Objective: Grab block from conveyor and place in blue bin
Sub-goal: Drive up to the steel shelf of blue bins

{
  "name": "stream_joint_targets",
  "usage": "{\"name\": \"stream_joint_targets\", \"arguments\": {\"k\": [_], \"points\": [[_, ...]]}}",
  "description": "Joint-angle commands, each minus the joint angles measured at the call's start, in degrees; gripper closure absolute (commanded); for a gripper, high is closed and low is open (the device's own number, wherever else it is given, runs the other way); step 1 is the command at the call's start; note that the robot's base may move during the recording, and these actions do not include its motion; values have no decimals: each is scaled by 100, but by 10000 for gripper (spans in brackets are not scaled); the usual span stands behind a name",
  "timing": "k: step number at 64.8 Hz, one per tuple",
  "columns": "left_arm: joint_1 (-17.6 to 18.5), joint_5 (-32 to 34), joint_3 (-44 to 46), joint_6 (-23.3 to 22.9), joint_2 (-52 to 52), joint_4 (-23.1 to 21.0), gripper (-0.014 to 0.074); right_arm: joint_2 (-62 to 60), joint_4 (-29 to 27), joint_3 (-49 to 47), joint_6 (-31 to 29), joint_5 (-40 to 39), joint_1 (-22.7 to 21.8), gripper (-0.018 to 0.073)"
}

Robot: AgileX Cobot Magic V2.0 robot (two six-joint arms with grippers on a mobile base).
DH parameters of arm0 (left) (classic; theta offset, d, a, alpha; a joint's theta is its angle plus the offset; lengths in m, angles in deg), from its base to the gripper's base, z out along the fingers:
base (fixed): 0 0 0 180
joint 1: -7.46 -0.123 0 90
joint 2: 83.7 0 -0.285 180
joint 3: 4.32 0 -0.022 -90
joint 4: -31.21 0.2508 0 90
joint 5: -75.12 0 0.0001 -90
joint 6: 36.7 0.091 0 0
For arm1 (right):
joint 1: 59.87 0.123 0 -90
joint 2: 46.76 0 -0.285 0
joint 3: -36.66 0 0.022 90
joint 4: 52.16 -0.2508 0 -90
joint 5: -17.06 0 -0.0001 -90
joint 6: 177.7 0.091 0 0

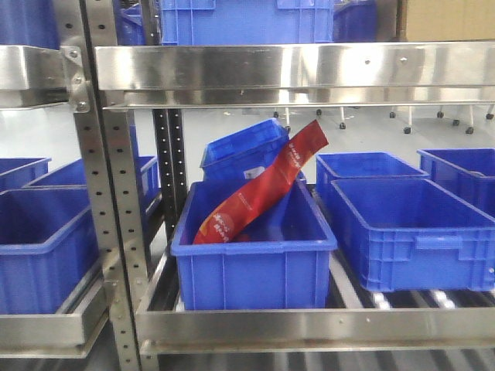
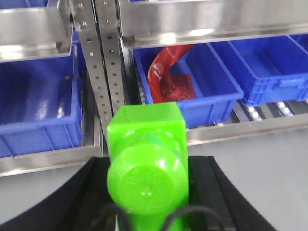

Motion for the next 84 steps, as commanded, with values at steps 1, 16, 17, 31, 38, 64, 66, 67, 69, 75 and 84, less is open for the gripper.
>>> {"name": "stream_joint_targets", "arguments": {"k": [1, 16, 17, 31, 38, 64, 66, 67, 69, 75, 84], "points": [[35, 108, 47, -41, -39, -20, 707, -31, 52, -37, -47, -103, 10, 712], [35, 108, 47, -41, -39, -20, 707, -31, 52, -37, -47, -103, 10, 712], [35, 108, 47, -41, -39, -20, 707, -31, 52, -37, -47, -103, 10, 712], [35, 108, 47, -41, -39, -20, 707, -31, 52, -37, -47, -103, 10, 712], [35, 108, 47, -41, -39, -20, 707, -31, 52, -37, -47, -103, 10, 712], [35, 108, 47, -41, -39, -20, 707, -31, 52, -37, -47, -103, 10, 712], [35, 108, 47, -41, -39, -20, 707, -31, 52, -37, -47, -103, 10, 712], [35, 108, 47, -41, -39, -20, 707, -31, 52, -37, -47, -103, 10, 712], [35, 108, 47, -41, -39, -20, 707, -31, 52, -37, -47, -103, 10, 712], [35, 108, 47, -41, -39, -20, 707, -31, 52, -37, -47, -103, 10, 712], [35, 108, 47, -41, -39, -20, 707, -31, 52, -37, -47, -103, 10, 712]]}}
